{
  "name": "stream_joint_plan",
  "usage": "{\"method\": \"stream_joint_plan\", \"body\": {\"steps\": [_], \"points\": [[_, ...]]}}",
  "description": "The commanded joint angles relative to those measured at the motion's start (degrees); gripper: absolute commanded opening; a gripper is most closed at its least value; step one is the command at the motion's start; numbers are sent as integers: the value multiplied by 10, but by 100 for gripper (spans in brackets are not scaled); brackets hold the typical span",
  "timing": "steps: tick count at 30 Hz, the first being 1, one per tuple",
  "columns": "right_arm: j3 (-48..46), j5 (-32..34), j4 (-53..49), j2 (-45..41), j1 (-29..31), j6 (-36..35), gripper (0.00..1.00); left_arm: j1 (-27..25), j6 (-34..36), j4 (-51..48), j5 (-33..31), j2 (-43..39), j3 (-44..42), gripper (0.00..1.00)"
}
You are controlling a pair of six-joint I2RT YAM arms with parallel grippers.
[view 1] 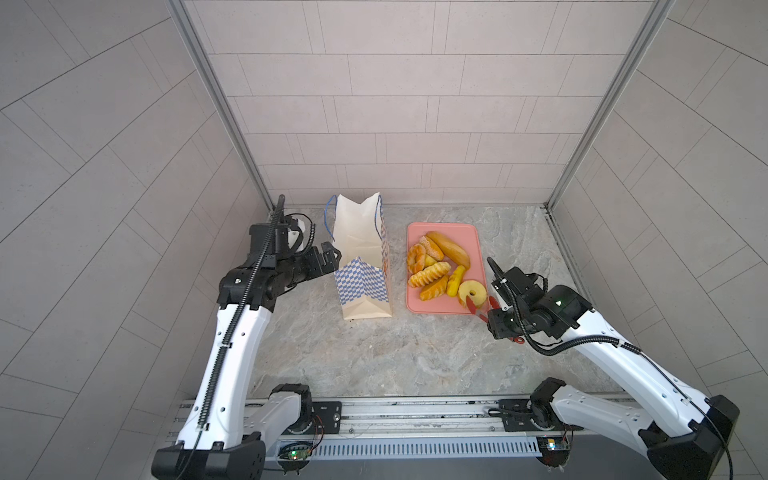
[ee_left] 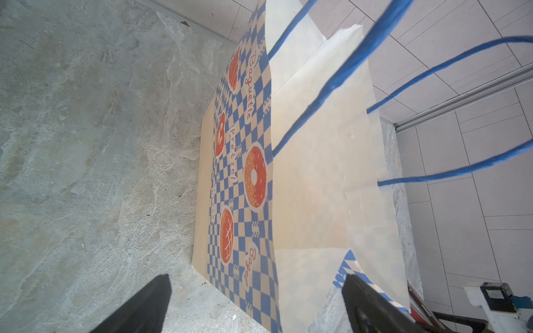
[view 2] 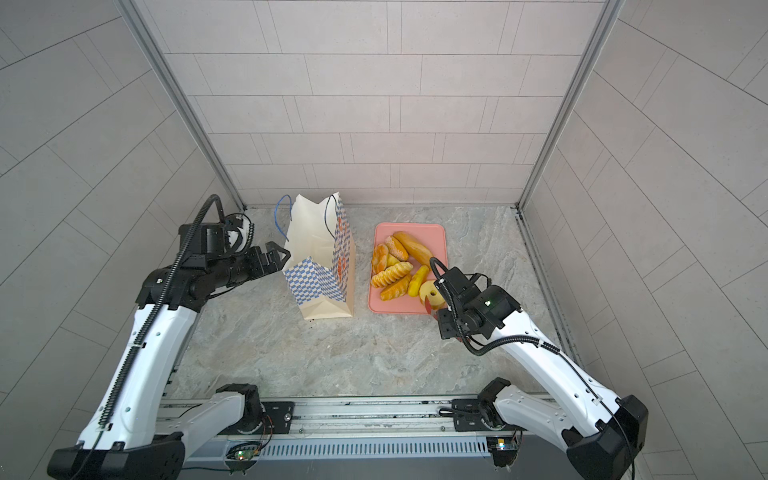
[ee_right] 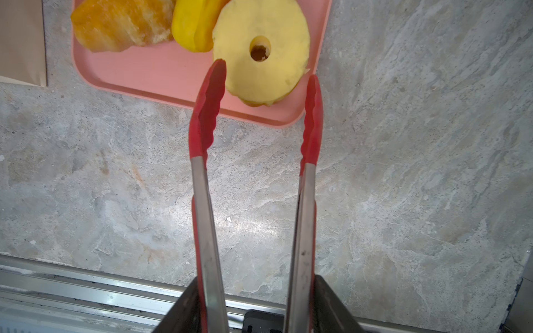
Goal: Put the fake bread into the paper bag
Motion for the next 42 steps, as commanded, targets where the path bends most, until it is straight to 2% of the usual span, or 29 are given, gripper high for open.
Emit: {"method": "stream_joint_plan", "body": {"steps": [1, 18, 42], "points": [[-1, 18, 10, 2, 6, 10, 58, 2, 1, 5, 1, -11, -8, 100], [-14, 23, 50, 43, 12, -1, 62, 2, -3, 7, 0, -10, -11, 100], [-5, 68, 92, 110, -3, -15, 58, 1, 2, 3, 0, -9, -14, 100]]}}
